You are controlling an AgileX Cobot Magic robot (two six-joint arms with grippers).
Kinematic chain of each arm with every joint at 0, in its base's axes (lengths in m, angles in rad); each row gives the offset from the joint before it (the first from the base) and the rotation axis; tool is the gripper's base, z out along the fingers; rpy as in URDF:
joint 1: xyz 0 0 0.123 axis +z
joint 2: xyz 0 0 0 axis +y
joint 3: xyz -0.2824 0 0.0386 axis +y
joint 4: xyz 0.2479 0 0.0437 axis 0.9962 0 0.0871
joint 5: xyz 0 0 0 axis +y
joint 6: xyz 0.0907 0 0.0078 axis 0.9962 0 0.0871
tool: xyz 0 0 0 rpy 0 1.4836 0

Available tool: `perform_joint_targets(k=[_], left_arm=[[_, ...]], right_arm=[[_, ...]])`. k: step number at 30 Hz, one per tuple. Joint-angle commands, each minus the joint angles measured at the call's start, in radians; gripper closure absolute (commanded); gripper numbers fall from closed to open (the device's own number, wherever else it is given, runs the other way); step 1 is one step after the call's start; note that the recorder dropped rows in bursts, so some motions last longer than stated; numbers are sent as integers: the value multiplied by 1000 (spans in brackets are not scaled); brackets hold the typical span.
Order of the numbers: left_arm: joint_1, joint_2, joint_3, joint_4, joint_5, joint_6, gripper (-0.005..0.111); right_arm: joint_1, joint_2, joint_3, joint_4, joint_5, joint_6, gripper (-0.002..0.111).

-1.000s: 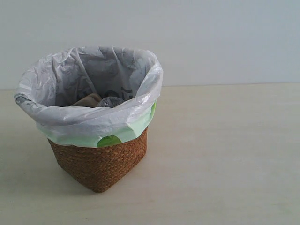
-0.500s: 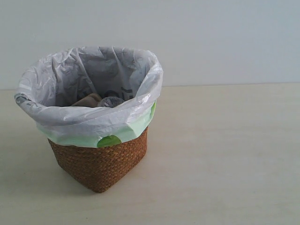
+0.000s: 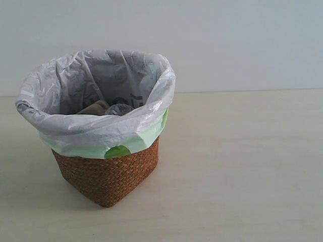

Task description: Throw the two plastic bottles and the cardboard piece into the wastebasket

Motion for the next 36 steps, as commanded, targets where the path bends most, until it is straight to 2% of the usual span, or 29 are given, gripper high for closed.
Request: perform_joint_targets(k=[1, 14, 36], left_arm=[[-7, -3, -4, -2, -8, -9, -1], [-7, -3, -4, -2, -8, -9, -1], [-7, -3, -4, -2, -8, -9, -1]], right_arm=[[0, -7, 5, -52, 85, 47, 108], [0, -7, 5, -44, 133, 133, 108], [0, -7, 5, -44, 133, 133, 108]])
